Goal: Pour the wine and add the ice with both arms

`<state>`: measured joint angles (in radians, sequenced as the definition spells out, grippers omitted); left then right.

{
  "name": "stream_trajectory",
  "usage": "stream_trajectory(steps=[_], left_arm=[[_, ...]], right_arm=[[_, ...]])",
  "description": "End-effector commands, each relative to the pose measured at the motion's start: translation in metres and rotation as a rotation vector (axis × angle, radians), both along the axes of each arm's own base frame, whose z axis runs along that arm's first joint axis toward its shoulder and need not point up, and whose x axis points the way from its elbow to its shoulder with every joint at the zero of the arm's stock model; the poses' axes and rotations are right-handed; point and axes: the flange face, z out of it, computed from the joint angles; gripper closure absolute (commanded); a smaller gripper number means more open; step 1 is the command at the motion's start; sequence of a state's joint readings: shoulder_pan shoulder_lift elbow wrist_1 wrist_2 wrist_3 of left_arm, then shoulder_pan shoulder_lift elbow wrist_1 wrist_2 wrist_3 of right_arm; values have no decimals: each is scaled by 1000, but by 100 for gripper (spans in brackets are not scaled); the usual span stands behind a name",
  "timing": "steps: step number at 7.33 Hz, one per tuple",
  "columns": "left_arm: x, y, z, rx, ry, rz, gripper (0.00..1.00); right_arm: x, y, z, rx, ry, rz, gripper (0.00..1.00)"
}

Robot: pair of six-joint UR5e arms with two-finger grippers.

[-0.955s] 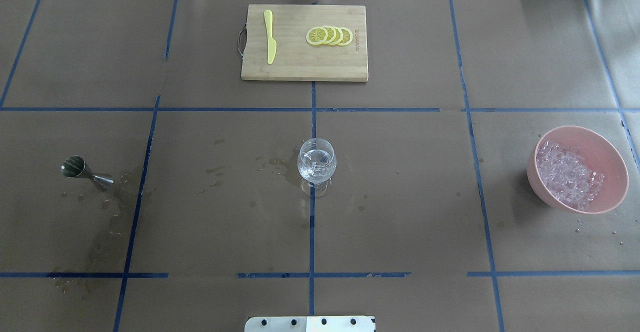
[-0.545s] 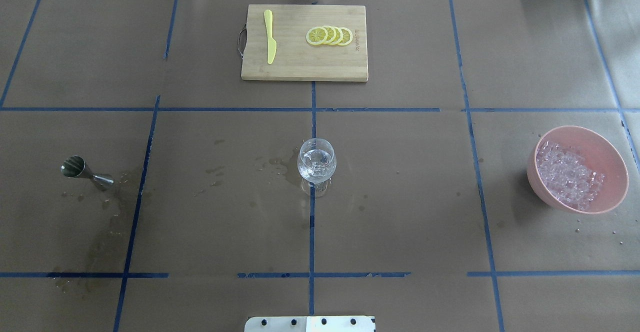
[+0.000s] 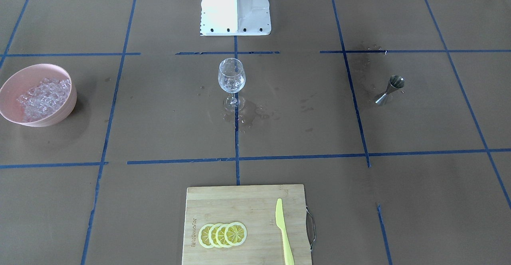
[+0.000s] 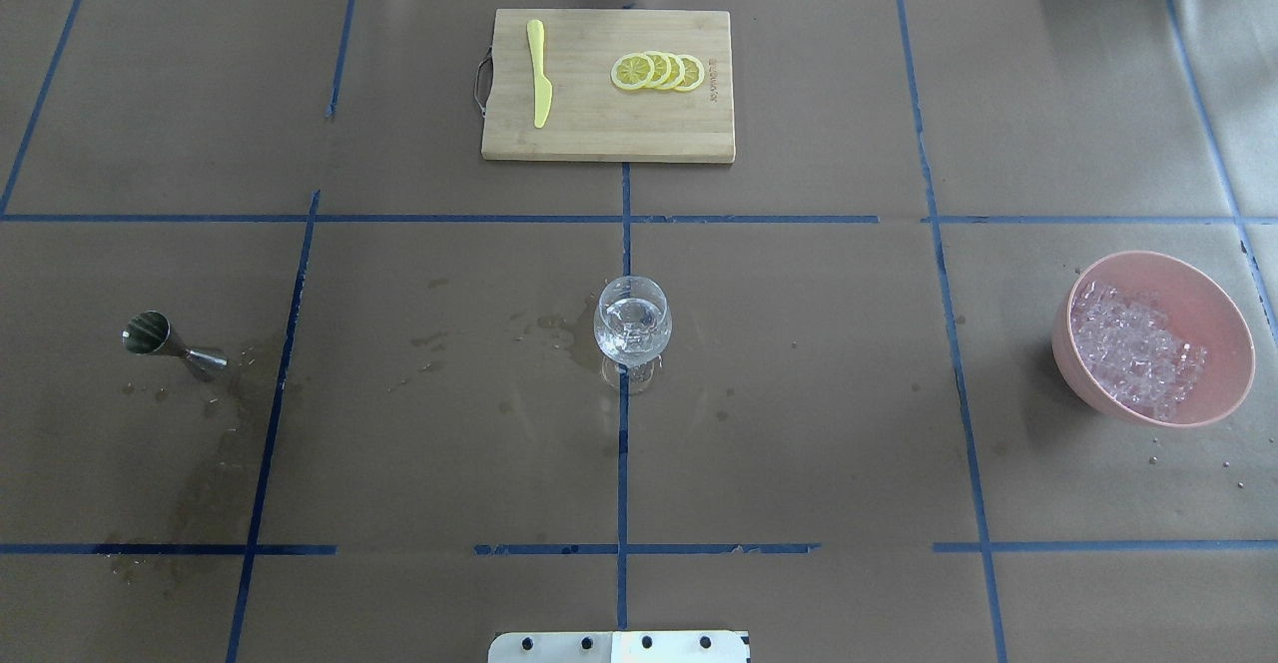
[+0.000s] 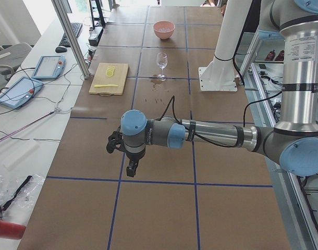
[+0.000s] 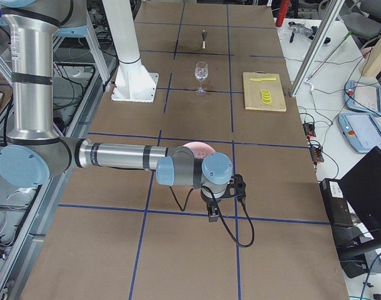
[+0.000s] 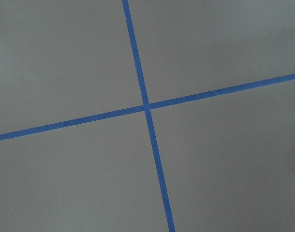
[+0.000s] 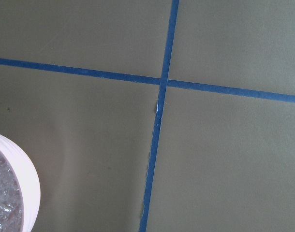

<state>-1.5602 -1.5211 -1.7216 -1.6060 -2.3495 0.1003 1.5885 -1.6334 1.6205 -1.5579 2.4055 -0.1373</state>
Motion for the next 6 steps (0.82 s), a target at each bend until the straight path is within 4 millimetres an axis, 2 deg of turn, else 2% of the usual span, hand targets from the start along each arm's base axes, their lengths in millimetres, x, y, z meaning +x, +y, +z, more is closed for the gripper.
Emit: stream_trajectory(steps=[1,2,4,5,6], left_arm=[[0,1,6,-14,-4,-1,0],[0,1,6,-19,-4,-1,0],[0,2,7,-40,-4,-1,0],[0,1,8,-70,-5,-1,0],[0,3,6,-101,-5,-1,0]], right_arm=[[0,-3,-1,0,-3,1,0],[0,-11,-9,6,2,1,0],[-2,-12,-10,8,6,-3,0],[-13,-20,-15,19,17,-27,0],[-16,-21,-15,23,34,-34,0]])
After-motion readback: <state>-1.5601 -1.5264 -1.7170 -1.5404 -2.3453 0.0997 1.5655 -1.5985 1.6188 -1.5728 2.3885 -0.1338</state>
